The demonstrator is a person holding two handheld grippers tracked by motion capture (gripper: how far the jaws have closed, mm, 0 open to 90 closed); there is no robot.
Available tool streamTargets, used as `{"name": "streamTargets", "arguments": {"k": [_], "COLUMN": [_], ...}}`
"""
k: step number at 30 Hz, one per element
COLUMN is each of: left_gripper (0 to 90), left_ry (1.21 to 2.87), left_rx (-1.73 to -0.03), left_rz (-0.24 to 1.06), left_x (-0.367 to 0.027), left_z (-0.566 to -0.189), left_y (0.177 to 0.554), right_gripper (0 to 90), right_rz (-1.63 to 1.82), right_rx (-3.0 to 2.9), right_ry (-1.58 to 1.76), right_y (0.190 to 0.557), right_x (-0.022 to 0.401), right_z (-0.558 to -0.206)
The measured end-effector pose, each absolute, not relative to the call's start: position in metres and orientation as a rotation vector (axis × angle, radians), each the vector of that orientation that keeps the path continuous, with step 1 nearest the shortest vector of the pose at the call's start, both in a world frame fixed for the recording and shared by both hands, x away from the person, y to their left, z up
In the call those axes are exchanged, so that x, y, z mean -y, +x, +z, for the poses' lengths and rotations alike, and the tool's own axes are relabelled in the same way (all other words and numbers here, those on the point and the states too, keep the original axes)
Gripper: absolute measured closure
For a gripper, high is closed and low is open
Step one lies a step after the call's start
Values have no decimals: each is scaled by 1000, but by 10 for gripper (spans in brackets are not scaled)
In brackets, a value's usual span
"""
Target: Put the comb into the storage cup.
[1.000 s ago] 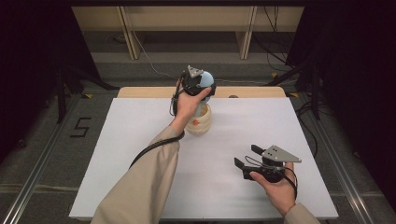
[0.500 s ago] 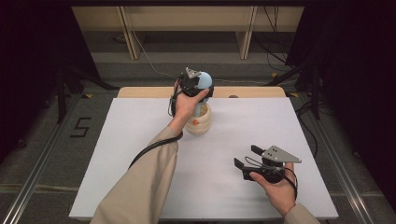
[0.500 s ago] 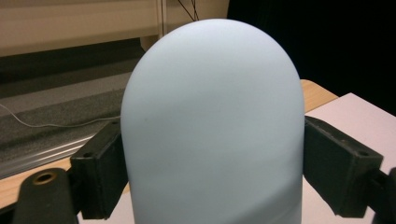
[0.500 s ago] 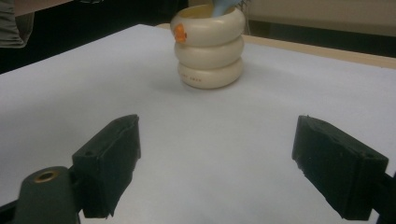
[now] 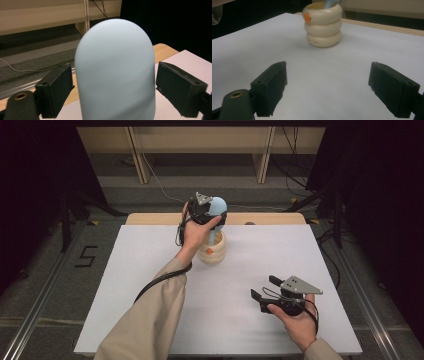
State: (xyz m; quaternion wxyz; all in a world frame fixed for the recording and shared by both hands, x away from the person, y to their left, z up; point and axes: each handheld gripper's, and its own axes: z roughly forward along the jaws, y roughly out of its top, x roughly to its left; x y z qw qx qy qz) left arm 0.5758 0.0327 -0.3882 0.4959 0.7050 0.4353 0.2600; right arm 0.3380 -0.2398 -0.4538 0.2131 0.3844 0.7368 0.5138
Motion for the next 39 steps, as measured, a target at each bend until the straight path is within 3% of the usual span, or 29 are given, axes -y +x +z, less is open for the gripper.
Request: {"name": "streamTargets", "arguments": {"k": [9, 18, 39], "left_gripper": [105, 2, 0], "left_ry": [1717, 1747, 1741], "left_rx": [-1027, -987, -971], "left_rz": [620, 582, 551], "left_x": [-40, -53, -86], "left_z": [-380, -374, -374], "left_y": [563, 542, 511], "right_gripper": [160, 160, 160], "right_rz": [1417, 1414, 1408], "right_rx": [-2044, -2025, -2008], "right_ry": [1073, 1080, 1089], "right_y": [339, 339, 340], "right_x": [240, 243, 245], "right_z": [-454, -453, -452]}}
